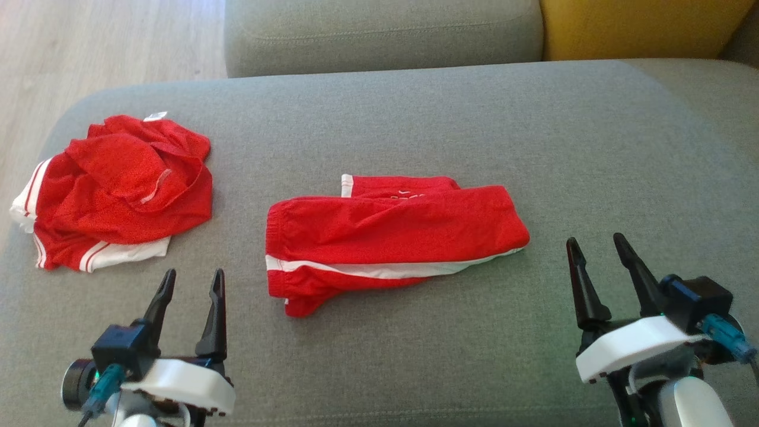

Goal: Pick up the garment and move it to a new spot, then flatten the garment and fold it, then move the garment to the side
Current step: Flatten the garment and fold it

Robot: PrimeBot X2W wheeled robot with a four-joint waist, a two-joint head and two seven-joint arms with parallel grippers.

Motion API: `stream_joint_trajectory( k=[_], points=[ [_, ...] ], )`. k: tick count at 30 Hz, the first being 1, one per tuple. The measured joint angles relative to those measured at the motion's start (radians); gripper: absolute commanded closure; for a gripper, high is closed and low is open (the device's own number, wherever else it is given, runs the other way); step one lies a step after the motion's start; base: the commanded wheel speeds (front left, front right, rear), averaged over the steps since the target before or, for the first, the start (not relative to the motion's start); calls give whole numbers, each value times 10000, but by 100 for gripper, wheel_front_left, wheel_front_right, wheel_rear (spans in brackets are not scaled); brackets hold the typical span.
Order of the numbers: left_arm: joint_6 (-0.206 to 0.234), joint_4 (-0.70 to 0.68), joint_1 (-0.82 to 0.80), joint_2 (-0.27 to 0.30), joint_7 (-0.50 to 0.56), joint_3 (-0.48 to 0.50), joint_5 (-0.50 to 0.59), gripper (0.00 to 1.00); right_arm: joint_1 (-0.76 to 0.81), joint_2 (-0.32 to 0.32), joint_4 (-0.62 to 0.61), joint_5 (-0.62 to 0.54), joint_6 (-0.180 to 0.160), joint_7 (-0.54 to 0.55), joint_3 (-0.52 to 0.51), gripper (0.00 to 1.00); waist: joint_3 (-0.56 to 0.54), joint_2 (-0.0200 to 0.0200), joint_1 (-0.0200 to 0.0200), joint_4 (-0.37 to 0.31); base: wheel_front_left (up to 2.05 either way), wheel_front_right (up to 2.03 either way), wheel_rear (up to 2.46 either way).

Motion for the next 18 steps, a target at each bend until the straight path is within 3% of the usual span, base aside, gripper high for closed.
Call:
stream_joint_trajectory(
  k=[5,10,18],
  points=[
    [-109,10,-143,-36,0,-13,6,0,-10,0,242,-46,0,159,-153,0,194,0,0,103,0,0,0],
    [-320,27,-706,-249,0,-173,44,0,-243,-10,1229,-558,0,493,-155,0,595,0,0,392,0,0,0],
    [-767,121,-1588,-662,-2,-167,267,0,-1758,-428,2876,-802,0,575,25,0,1469,0,0,992,0,0,0]
  ],
)
